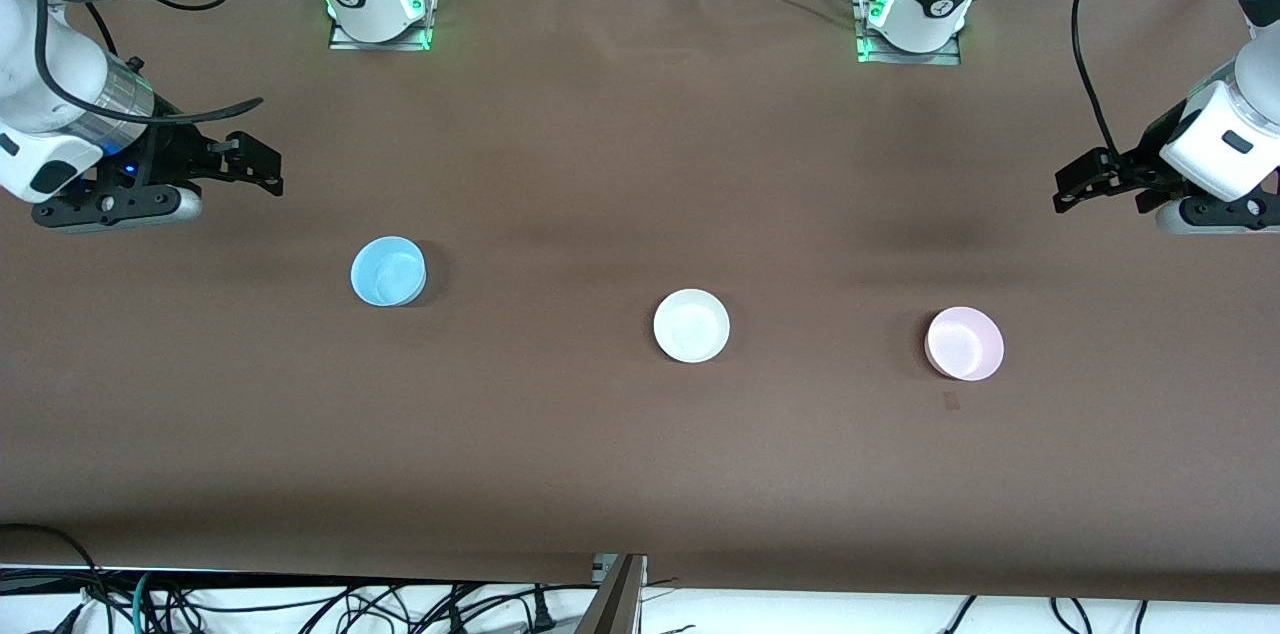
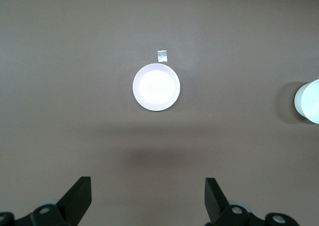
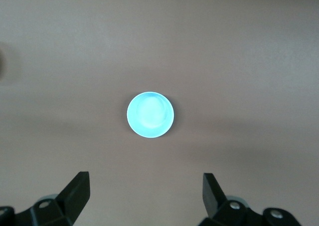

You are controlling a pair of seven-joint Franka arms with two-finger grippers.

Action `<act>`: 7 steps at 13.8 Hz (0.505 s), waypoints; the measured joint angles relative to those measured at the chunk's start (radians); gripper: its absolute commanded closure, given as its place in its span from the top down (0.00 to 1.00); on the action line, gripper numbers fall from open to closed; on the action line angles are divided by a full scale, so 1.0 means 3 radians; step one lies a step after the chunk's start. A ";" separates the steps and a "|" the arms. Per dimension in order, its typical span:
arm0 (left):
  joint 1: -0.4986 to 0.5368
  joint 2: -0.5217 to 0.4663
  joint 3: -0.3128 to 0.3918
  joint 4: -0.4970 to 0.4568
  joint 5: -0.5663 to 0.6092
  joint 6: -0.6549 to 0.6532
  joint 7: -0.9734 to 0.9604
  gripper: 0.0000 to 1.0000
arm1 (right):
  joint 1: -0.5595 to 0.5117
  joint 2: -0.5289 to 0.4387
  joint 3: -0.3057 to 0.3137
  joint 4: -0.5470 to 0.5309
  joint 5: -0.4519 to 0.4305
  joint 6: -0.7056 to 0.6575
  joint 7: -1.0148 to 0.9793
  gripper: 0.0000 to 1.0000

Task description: Stack pink and blue bowls on white bowl

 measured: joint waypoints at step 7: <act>0.0003 0.0000 0.0012 0.0026 0.0000 0.0000 0.0000 1.00 | 0.0001 0.0000 -0.0001 0.0022 0.0000 0.0017 -0.0002 1.00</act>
